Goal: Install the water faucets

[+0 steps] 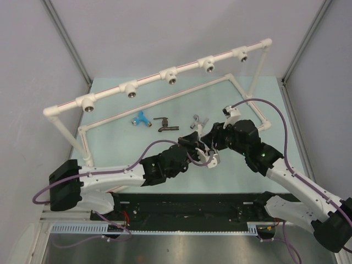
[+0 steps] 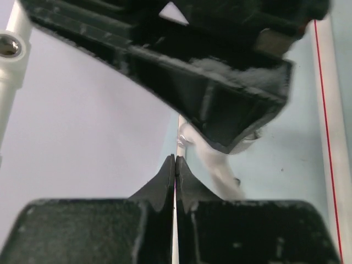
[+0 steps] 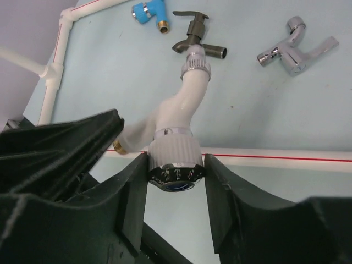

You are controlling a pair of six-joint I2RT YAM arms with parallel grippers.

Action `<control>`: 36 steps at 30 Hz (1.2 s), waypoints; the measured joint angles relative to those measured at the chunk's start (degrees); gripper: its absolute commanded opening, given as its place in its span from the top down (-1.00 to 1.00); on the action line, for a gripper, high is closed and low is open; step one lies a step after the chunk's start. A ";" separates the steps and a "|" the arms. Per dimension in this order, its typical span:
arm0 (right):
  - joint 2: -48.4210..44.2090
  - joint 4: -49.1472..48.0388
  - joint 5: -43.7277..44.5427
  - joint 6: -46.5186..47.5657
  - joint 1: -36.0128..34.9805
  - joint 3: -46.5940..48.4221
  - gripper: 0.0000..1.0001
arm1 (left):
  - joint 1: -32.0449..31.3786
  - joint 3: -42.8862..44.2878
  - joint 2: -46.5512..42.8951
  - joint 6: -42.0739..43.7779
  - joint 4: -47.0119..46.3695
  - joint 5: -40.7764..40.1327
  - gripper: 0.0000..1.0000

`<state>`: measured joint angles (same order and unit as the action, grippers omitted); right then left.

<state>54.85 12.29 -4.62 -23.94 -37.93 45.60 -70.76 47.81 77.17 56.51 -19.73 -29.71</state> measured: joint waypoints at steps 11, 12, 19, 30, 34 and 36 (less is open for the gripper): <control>-5.75 -3.74 -2.47 1.73 2.16 -0.07 -0.83 | 5.33 3.32 -10.45 -16.44 11.52 6.49 0.99; -6.03 -4.11 -2.36 2.03 2.51 -0.07 -0.83 | 5.81 3.34 -11.28 -18.14 12.20 7.17 0.92; -0.11 -1.49 -2.38 2.71 5.18 -0.07 -0.84 | 8.09 4.07 -11.96 -31.45 19.41 9.44 -0.16; 6.23 17.59 -0.20 1.01 7.43 -0.28 -0.79 | 8.50 1.25 -12.46 -49.44 26.80 16.94 -0.75; 6.19 23.52 -0.09 -1.46 7.56 -2.82 -0.72 | 8.76 -0.87 -12.48 -54.05 27.87 18.80 -0.79; 6.16 26.12 0.44 -3.45 6.73 -4.66 -0.68 | 8.81 -1.70 -12.46 -56.08 28.17 19.71 -0.80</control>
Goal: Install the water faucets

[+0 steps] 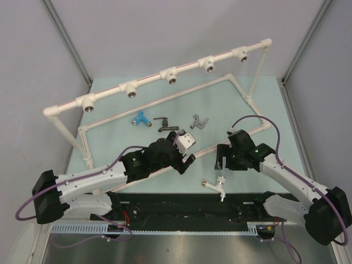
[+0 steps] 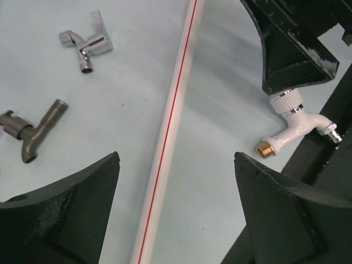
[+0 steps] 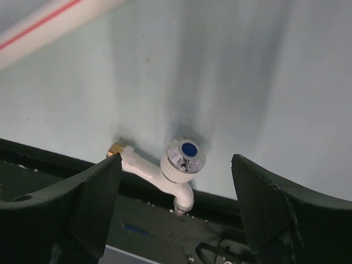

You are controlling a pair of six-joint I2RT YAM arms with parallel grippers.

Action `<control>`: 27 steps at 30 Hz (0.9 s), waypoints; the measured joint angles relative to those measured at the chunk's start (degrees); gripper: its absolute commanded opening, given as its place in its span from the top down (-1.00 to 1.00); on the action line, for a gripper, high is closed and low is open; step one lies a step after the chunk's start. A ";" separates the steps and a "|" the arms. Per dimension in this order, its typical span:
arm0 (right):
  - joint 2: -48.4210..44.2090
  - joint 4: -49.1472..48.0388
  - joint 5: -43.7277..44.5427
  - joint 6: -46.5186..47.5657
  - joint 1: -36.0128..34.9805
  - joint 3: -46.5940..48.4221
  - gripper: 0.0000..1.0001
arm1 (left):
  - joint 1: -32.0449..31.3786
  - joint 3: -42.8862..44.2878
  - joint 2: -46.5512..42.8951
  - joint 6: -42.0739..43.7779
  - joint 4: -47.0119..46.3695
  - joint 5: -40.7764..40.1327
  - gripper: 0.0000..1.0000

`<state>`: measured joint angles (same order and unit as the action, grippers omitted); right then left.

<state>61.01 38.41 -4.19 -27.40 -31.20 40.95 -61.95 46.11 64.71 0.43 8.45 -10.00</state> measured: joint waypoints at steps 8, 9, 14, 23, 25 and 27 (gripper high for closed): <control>0.74 2.49 1.51 -8.09 -4.15 -4.20 -0.46 | 0.11 -2.29 -0.02 -3.54 -0.50 1.22 -0.82; 1.01 1.88 1.27 -9.11 -4.48 -5.22 -0.43 | 0.11 -2.62 -0.02 -3.67 -0.55 1.22 -0.82; 4.59 -2.84 -0.83 -12.83 -5.53 -9.05 -0.25 | 0.15 -4.26 -0.04 -4.70 -0.63 1.25 -0.82; 7.30 -12.15 -3.32 -16.15 -5.84 -10.60 0.53 | 0.87 -7.21 -2.75 -7.54 -2.27 1.49 -0.91; 6.54 -12.87 -3.15 -16.35 -5.84 -11.13 0.79 | 1.46 -7.98 -3.26 -8.66 -3.45 2.34 -0.96; 4.66 -13.49 -2.64 -16.48 -5.86 -11.50 0.93 | 2.45 -8.94 -3.85 -9.97 -4.59 3.61 -0.98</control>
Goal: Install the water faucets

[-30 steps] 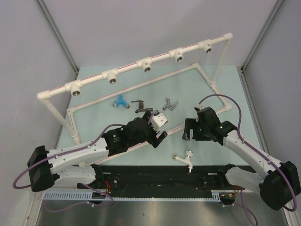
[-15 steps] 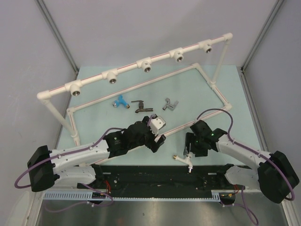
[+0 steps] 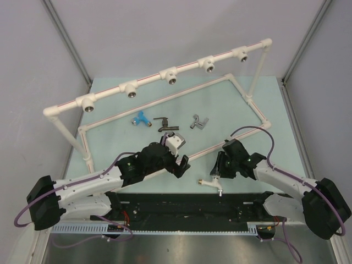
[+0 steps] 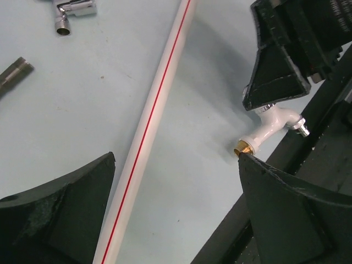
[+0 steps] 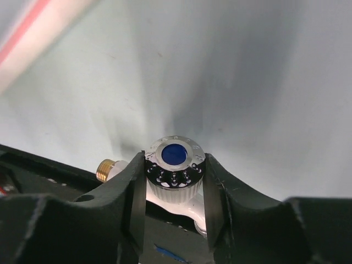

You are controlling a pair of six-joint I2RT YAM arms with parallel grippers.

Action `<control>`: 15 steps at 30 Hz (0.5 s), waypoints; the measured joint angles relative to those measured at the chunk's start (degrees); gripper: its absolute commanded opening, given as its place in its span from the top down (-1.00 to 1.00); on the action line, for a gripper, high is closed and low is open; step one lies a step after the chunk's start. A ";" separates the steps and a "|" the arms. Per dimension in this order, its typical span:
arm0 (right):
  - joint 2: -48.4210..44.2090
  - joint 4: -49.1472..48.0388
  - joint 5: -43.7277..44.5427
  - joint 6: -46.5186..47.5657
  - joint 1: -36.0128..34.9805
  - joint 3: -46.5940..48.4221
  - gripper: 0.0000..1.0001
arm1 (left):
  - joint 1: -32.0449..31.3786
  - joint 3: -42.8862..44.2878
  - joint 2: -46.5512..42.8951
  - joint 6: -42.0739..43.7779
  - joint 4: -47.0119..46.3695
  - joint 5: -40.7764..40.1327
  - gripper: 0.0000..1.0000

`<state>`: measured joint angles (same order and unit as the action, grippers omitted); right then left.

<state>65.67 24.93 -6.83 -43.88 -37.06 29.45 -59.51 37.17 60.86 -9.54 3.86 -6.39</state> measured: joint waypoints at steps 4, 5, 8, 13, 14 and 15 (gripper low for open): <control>-5.53 -2.32 0.57 0.24 0.94 -0.02 1.00 | 3.85 -2.89 -1.81 -3.54 -3.45 4.07 -0.99; -6.86 -3.15 0.46 0.50 1.46 -0.02 1.00 | 4.74 -3.52 -2.19 -4.22 -4.37 5.31 -0.99; -9.84 -5.86 -0.15 1.49 3.02 -0.02 1.00 | 7.39 -5.33 -3.15 -6.78 -7.43 9.40 -1.00; -12.28 -12.15 -2.97 2.29 4.92 -0.02 1.00 | 9.20 -7.26 -3.56 -10.25 -12.85 15.45 -0.99; -12.33 -13.68 -3.67 2.36 5.07 -0.02 1.00 | 9.44 -7.72 -3.67 -11.19 -14.14 16.74 -1.00; -12.31 -15.76 -4.52 2.43 5.18 -0.02 1.00 | 9.75 -8.37 -3.76 -12.20 -16.00 18.32 -0.99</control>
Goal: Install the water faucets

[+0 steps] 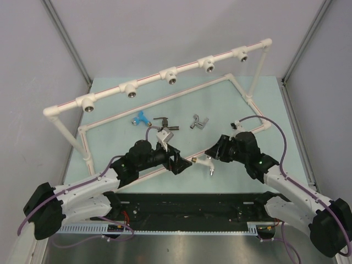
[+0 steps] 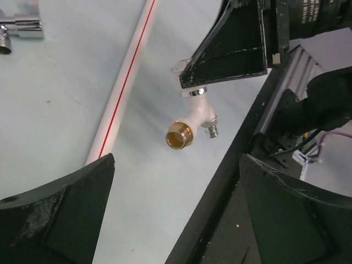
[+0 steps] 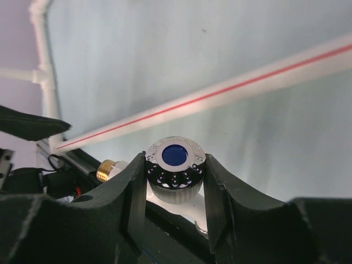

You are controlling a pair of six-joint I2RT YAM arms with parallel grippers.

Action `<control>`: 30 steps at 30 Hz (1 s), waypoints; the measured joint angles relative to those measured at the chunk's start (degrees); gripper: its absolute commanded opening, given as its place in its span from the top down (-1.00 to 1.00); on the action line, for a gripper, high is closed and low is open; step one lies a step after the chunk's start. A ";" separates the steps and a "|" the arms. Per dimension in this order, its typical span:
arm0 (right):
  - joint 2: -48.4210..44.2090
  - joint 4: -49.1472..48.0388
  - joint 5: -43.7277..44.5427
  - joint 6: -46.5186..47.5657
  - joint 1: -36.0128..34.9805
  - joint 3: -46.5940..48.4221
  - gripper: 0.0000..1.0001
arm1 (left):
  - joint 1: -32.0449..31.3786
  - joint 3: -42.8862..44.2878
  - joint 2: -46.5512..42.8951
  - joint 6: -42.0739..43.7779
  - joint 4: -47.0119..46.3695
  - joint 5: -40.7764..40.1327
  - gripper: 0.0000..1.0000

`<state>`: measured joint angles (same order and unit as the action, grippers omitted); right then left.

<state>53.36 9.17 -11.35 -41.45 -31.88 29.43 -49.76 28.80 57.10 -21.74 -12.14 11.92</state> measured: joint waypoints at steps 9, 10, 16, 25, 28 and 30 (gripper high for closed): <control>2.47 -14.32 -5.25 0.00 -0.11 0.00 1.00 | 2.86 -2.60 1.16 -7.80 -9.51 6.45 -0.86; 2.84 -15.47 -5.64 0.00 -0.33 0.00 1.00 | 2.86 -2.60 1.62 -8.41 -10.10 6.75 -0.83; 4.79 -19.26 -6.32 0.07 -1.46 0.04 1.00 | 2.97 -2.60 5.46 -12.46 -13.90 8.07 -0.42; 4.96 -21.35 -6.01 0.44 -2.67 0.07 0.93 | 3.08 -2.56 10.03 -17.16 -18.14 9.60 0.99; 4.96 -21.97 -5.64 1.16 -2.67 0.07 0.47 | 3.37 -2.82 10.03 -17.86 -18.67 9.20 1.00; 5.05 -22.43 -5.86 1.11 -2.69 0.09 0.02 | 3.45 -3.10 9.42 -17.94 -19.23 8.94 1.00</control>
<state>58.41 -13.26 -17.21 -40.34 -34.57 29.52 -46.30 25.69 66.52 -39.68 -31.38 20.86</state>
